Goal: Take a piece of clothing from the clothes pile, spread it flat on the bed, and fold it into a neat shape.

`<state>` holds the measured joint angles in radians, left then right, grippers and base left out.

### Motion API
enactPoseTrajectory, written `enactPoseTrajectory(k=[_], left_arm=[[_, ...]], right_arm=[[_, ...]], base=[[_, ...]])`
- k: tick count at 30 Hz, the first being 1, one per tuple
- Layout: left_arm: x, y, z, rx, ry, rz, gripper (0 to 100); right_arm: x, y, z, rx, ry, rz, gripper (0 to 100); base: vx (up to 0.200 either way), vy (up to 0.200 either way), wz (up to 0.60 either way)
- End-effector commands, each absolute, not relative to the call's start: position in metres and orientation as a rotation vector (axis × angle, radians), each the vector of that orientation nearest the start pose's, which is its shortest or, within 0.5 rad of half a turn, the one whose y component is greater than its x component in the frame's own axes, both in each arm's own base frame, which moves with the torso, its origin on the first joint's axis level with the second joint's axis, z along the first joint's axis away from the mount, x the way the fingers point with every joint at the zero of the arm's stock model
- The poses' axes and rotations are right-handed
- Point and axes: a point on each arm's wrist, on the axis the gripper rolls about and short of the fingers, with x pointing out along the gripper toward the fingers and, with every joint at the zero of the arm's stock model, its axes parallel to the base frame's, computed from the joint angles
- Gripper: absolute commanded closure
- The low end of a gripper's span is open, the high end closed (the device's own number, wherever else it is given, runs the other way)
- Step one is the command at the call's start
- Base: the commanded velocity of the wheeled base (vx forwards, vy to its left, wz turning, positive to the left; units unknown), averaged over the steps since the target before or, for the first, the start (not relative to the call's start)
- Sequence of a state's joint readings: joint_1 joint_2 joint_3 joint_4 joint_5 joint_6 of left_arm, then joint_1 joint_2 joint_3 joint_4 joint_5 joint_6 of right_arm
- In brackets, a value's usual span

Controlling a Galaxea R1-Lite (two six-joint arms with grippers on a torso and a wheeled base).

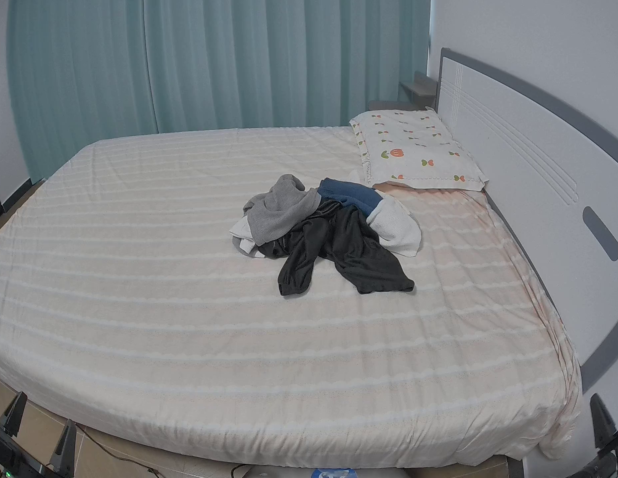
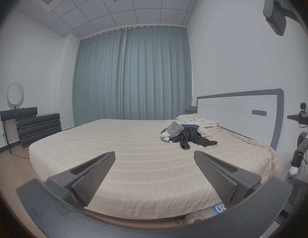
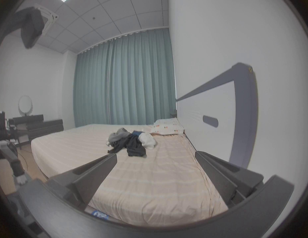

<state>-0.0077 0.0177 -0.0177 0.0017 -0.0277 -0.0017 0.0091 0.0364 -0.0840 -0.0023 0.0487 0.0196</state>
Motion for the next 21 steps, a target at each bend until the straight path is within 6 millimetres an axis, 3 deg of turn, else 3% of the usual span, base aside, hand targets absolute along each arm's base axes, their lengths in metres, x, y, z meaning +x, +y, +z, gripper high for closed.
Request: enactPoseTrajectory(k=[1, 7, 11, 16, 17, 18, 19, 21], left_arm=[[-0.022, 0.000, 0.076, -0.002, 0.012, -0.035, 0], [-0.022, 0.000, 0.076, -0.002, 0.012, -0.035, 0], [-0.022, 0.000, 0.076, -0.002, 0.012, -0.035, 0], [-0.022, 0.000, 0.076, -0.002, 0.012, -0.035, 0], [-0.022, 0.000, 0.076, -0.002, 0.012, -0.035, 0], [-0.022, 0.000, 0.076, -0.003, 0.012, -0.035, 0], [-0.022, 0.000, 0.076, -0.002, 0.012, -0.035, 0], [-0.022, 0.000, 0.076, -0.002, 0.012, -0.035, 0]], right_arm=[[-0.008, 0.002, 0.172, 0.068, -0.019, 0.114, 0], [0.077, 0.008, 0.162, 0.116, 0.384, 0.185, 0], [0.138, 0.022, 0.156, 0.193, 0.456, 0.224, 0], [0.223, 0.045, 0.134, 0.302, 0.532, 0.213, 0], [0.226, 0.045, 0.133, 0.306, 0.535, 0.212, 0], [0.257, 0.054, 0.124, 0.342, 0.559, 0.193, 0], [0.260, 0.054, 0.123, 0.344, 0.563, 0.191, 0], [0.307, 0.065, 0.110, 0.403, 0.580, 0.149, 0]], base=[[0.000, 0.000, 0.00], [0.000, 0.000, 0.00], [0.000, 0.000, 0.00], [0.000, 0.000, 0.00], [0.000, 0.000, 0.00], [0.000, 0.000, 0.00], [0.000, 0.000, 0.00], [0.000, 0.000, 0.00]])
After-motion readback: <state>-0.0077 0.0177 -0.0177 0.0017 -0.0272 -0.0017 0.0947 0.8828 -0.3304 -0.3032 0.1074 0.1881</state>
